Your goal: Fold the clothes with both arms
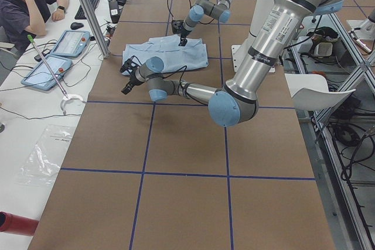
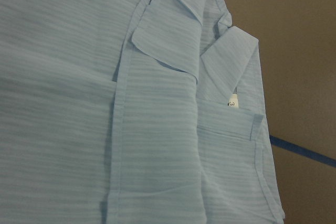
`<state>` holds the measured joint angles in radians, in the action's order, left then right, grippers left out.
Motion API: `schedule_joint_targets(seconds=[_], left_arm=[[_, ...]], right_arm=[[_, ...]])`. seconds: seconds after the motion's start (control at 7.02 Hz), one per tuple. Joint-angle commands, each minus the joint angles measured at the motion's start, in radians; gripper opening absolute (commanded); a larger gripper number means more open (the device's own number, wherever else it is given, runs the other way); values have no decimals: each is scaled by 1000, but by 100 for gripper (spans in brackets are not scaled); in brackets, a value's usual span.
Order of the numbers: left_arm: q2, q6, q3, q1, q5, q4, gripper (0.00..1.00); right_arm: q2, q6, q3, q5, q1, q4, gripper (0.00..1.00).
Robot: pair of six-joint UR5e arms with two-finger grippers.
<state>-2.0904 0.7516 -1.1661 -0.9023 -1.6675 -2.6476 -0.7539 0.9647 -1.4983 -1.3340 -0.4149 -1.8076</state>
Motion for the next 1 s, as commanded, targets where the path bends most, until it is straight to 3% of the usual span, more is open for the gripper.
schedule_joint_targets(seconds=[0.0,0.86], left_arm=[[1,0,0,0,0,0,100],[1,0,0,0,2,0,100]], right_arm=[[19,-35,56,27,10,-1,100],[34,-32,112,55,27,-3,100]])
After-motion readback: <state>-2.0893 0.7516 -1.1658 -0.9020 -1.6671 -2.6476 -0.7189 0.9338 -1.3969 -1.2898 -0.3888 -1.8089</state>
